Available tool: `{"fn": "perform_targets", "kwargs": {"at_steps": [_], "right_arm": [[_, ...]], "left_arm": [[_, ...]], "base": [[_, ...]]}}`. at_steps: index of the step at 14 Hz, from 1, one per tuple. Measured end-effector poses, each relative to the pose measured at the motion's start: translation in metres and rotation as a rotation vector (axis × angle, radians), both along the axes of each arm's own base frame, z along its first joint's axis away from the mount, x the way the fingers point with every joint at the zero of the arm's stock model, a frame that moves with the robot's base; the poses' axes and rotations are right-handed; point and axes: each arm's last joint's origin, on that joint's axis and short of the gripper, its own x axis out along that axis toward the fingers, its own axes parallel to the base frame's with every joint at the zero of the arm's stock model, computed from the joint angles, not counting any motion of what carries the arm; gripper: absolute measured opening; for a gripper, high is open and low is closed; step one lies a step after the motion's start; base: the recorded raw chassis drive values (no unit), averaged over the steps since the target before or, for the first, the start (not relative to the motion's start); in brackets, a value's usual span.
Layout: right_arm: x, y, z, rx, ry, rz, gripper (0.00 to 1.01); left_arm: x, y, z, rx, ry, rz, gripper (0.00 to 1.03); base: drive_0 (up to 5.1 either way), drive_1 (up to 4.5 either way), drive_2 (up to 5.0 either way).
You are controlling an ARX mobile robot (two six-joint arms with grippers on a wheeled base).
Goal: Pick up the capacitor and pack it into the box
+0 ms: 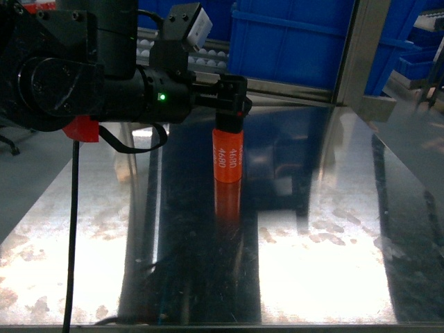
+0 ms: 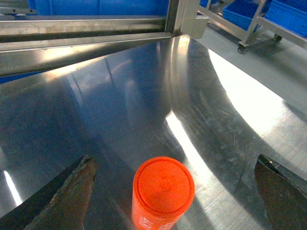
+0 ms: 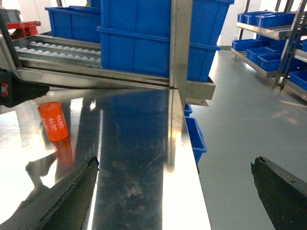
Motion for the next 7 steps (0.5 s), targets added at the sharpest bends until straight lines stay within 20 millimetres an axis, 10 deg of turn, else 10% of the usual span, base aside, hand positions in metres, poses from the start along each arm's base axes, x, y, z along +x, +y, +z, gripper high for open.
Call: {"fn": "perform_targets", "kwargs": {"at_steps": [7], "right_arm": [[0.000,0.000,0.000,0.000,0.000,0.000,0.98]], "left_arm": [[0.016,-0.018,-0.051,0.058,0.084,-0.020,0.98]], "base": [[0.0,0.00,0.0]]}}
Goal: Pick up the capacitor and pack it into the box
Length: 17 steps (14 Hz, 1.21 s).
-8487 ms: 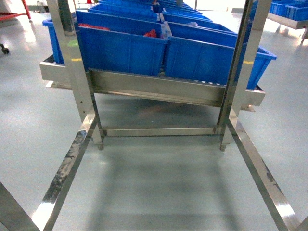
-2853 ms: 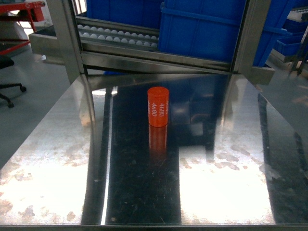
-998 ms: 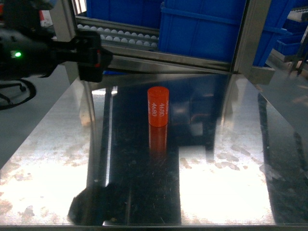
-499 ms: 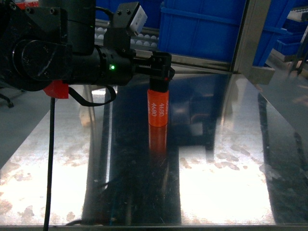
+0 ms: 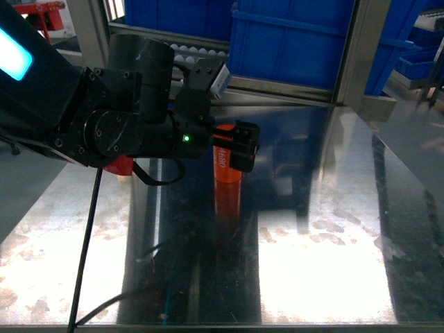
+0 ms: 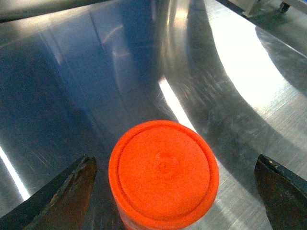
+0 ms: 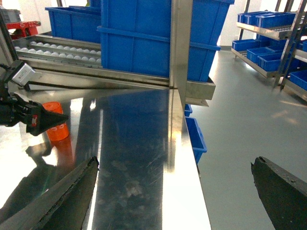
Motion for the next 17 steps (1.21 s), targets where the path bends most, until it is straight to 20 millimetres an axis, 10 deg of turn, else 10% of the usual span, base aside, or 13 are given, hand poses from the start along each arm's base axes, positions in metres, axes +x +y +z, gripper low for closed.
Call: {"fn": "perform_targets", "kwargs": {"at_steps": [3,7,12,15,17], "right_arm": [[0.000,0.000,0.000,0.000,0.000,0.000,0.98],[0.000,0.000,0.000,0.000,0.000,0.000,0.98],[0.000,0.000,0.000,0.000,0.000,0.000,0.98],[0.000,0.000,0.000,0.000,0.000,0.000,0.98],[0.000,0.000,0.000,0.000,0.000,0.000,0.98]], "left_arm": [[0.007,-0.007,-0.018,0.023,0.004,0.004,0.97],[0.014,-0.008,-0.021,0.029,0.000,0.021,0.48],[0.011,0.009,-0.019,0.021,-0.030,0.105,0.45],[0.000,0.061,0.040,-0.009,-0.168,0.305,0.45],[-0.049,0.110,0.095,-0.011,-0.280,0.458,0.45]], "base": [[0.0,0.00,0.0],[0.0,0.00,0.0],[0.0,0.00,0.0],[0.0,0.00,0.0],[0.0,0.00,0.0]]}}
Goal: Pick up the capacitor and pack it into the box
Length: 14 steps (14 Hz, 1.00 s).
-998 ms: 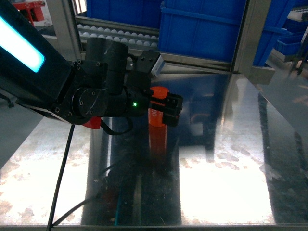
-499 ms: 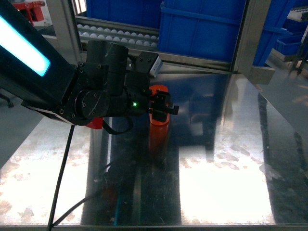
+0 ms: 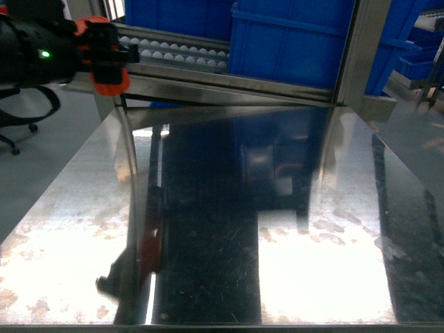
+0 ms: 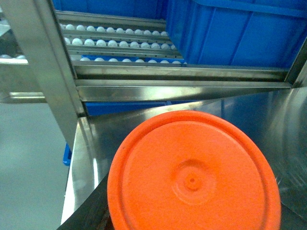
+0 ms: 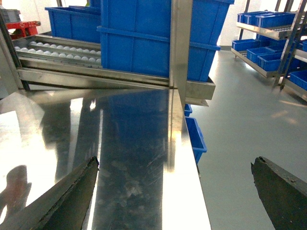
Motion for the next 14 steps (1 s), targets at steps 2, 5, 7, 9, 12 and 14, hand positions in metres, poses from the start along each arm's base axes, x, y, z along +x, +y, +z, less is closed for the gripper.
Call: {"fn": "perform_targets", "kwargs": {"at_steps": [2,5,7,9,12,14], "right_arm": [[0.000,0.000,0.000,0.000,0.000,0.000,0.98],[0.000,0.000,0.000,0.000,0.001,0.000,0.98],[0.000,0.000,0.000,0.000,0.000,0.000,0.98],[0.000,0.000,0.000,0.000,0.000,0.000,0.98],[0.000,0.000,0.000,0.000,0.000,0.000,0.98],[0.000,0.000,0.000,0.000,0.000,0.000,0.98]], "left_arm": [[-0.123,0.038,0.053,-0.008,-0.100,0.165,0.45],[-0.166,0.037,0.055,-0.011,-0.091,0.188,0.45],[-0.173,0.038,0.066,-0.027,-0.152,0.189,0.45],[-0.173,0.038,0.066,-0.028,-0.144,0.195,0.45],[-0.171,0.038,0.063,-0.026,-0.130,0.195,0.45],[-0.171,0.038,0.063,-0.026,-0.132,0.195,0.45]], "base": [[0.0,0.00,0.0],[0.0,0.00,0.0],[0.0,0.00,0.0],[0.0,0.00,0.0],[0.0,0.00,0.0],[0.0,0.00,0.0]]}}
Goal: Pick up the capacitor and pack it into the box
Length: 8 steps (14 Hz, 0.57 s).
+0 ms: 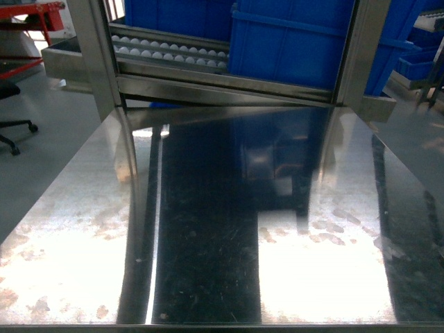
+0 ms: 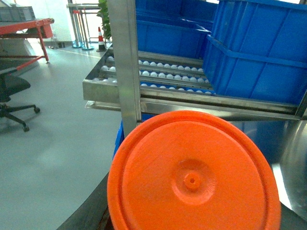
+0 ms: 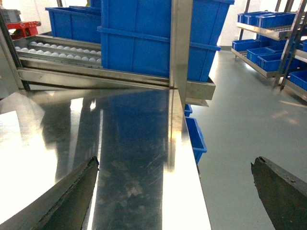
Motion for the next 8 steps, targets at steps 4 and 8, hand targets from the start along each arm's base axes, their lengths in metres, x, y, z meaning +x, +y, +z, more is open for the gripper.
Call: {"fn": "perform_targets", "kwargs": {"at_steps": [4,8], "right_arm": [[0.000,0.000,0.000,0.000,0.000,0.000,0.98],[0.000,0.000,0.000,0.000,0.000,0.000,0.98]], "left_arm": [[-0.007,0.003,-0.004,-0.004,-0.031,0.008,0.45],[-0.055,0.024,-0.058,-0.003,-0.005,0.013,0.45]], "base": [[0.0,0.00,0.0],[0.0,0.00,0.0]]}}
